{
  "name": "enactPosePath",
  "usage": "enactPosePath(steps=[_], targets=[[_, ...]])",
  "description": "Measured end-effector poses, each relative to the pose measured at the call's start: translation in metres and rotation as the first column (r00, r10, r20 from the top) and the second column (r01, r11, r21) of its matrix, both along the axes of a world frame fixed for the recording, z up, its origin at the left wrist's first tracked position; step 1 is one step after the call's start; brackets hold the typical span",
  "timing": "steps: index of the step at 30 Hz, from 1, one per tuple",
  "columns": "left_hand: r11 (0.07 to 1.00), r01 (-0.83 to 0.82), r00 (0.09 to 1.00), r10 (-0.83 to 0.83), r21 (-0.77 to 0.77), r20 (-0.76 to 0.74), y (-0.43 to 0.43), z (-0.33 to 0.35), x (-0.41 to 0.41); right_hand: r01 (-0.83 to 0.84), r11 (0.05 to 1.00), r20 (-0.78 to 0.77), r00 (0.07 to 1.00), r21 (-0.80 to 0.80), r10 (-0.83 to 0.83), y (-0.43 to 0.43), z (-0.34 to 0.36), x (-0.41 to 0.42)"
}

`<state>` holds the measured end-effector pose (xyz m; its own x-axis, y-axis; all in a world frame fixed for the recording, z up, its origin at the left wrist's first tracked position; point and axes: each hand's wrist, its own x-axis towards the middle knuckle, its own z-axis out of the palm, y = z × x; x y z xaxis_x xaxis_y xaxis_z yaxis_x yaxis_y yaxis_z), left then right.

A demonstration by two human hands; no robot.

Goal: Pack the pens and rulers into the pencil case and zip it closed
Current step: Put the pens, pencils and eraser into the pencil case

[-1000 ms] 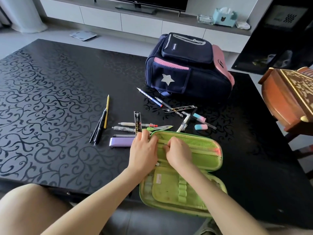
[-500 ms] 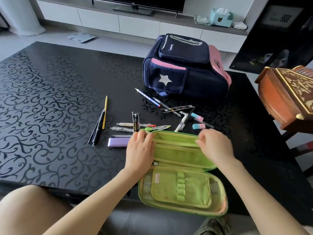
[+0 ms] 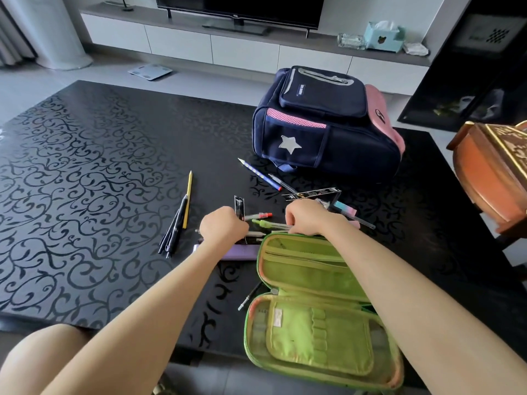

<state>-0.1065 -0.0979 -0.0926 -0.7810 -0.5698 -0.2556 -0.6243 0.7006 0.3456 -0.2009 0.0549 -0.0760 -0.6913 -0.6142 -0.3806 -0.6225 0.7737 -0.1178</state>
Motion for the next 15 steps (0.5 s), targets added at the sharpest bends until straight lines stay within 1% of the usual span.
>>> enactPosePath(steps=[2,3,4,5,6,7,8,9,10,11,12,14,15], targets=[[0.997,-0.047,0.998,0.049,0.063,-0.038,-0.002,0.001,-0.001,0.022,0.999,-0.017,1.000,-0.024,-0.022,0.007,0.007,0.002],[0.994,-0.065,0.995,0.072,0.092,-0.071,-0.004,0.002,0.000,0.043,0.997,-0.017,0.999,-0.070,-0.044,0.013,0.011,0.004],[0.987,-0.075,0.989,0.092,0.142,-0.114,-0.005,0.005,0.003,0.074,0.985,-0.007,0.997,-0.153,-0.076,0.019,0.014,0.008],[0.972,-0.072,0.979,0.112,0.224,-0.169,-0.005,0.009,0.005,0.120,0.954,0.020,0.993,-0.274,-0.119,0.023,0.018,0.013],[0.936,-0.054,0.963,0.141,0.349,-0.231,-0.003,0.015,0.009,0.196,0.885,0.080,0.981,-0.422,-0.179,0.027,0.021,0.020],[0.869,-0.019,0.942,0.182,0.495,-0.282,0.001,0.021,0.013,0.317,0.761,0.204,0.948,-0.566,-0.244,0.030,0.023,0.028],[0.781,0.021,0.926,0.220,0.625,-0.306,0.007,0.028,0.018,0.469,0.589,0.391,0.881,-0.658,-0.266,0.031,0.027,0.038],[0.708,0.059,0.921,0.233,0.704,-0.311,0.013,0.033,0.022,0.610,0.421,0.575,0.787,-0.671,-0.224,0.033,0.029,0.047],[0.672,0.100,0.926,0.207,0.734,-0.317,0.020,0.036,0.025,0.715,0.303,0.708,0.689,-0.630,-0.156,0.034,0.029,0.054],[0.661,0.143,0.934,0.157,0.737,-0.322,0.028,0.038,0.027,0.775,0.246,0.778,0.619,-0.582,-0.108,0.034,0.029,0.061],[0.667,0.186,0.938,0.098,0.721,-0.333,0.035,0.039,0.028,0.802,0.225,0.808,0.582,-0.553,-0.087,0.034,0.029,0.067],[0.719,0.273,0.925,-0.014,0.639,-0.379,0.048,0.041,0.030,0.813,0.198,0.810,0.574,-0.547,-0.116,0.038,0.029,0.076],[0.751,0.315,0.911,-0.068,0.580,-0.407,0.053,0.042,0.031,0.809,0.178,0.797,0.585,-0.560,-0.148,0.041,0.029,0.080]])
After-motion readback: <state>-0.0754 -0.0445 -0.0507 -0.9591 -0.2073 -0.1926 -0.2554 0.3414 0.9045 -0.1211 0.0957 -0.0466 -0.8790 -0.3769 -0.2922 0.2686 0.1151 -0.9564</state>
